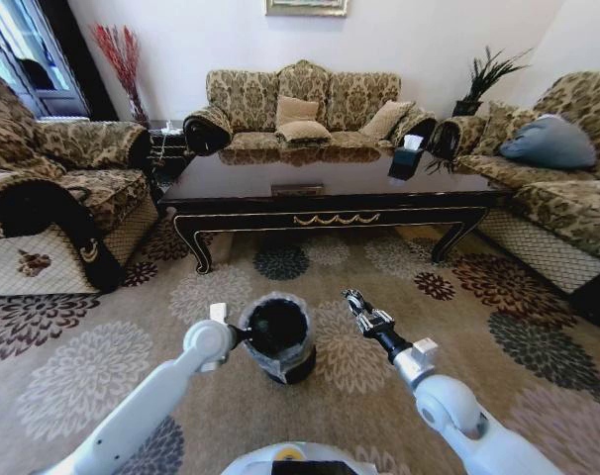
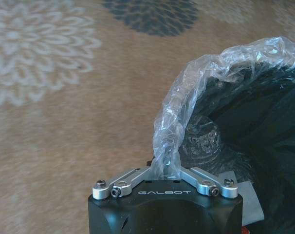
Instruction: Move to the front of the table and pick up the trash from the floor, then place it into the trash bin.
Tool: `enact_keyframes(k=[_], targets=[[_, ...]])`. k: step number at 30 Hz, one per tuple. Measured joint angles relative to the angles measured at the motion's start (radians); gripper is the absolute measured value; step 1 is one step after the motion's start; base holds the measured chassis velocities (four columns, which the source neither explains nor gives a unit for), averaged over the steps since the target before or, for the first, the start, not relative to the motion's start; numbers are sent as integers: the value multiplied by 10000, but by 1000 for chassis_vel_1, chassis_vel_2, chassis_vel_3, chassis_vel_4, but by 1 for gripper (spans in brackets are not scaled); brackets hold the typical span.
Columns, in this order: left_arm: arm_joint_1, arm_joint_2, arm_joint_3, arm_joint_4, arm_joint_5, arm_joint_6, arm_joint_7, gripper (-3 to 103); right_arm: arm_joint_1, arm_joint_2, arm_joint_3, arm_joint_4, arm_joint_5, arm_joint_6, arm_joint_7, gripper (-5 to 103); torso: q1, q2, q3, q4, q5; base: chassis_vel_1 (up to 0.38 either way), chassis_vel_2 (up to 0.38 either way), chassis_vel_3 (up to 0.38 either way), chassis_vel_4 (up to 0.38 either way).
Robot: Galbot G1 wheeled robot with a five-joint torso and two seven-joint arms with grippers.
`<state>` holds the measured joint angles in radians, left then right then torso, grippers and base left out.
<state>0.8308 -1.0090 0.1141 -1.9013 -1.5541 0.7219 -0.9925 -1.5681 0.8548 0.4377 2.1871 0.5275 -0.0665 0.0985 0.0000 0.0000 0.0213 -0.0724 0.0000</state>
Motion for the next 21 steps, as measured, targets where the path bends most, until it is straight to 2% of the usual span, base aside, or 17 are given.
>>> enact_keyframes(k=[4,5,8,10,15,21], targets=[[-797,-782,1104,684,287,-52,-245,0,-352,-75,194,322,-339,143,-69,28,0,0,0,0,3,0,0,0,0],[-797,-782,1104,684,287,-52,-245,0,-352,-75,194,322,-339,143,-69,28,0,0,0,0,3,0,0,0,0],[-1148,-1526,1784,1055,412,-90,-464,0,-448,-112,209,469,-355,117,-93,28,0,0,1,-2,2,0,0,0,0],[-1211,-1792,2017,1127,479,-103,-523,0,-520,-77,140,498,-409,94,-143,28,1,0,1,-1,1,0,0,0,0],[-1220,-1977,2166,1060,536,-105,-589,0,-622,56,-105,442,-592,69,-218,28,0,0,1,2,0,0,0,0,0],[-1135,-1827,2046,663,379,-76,-599,0,-489,212,-491,239,-697,-9,-256,27,0,0,0,0,0,0,0,0,0]])
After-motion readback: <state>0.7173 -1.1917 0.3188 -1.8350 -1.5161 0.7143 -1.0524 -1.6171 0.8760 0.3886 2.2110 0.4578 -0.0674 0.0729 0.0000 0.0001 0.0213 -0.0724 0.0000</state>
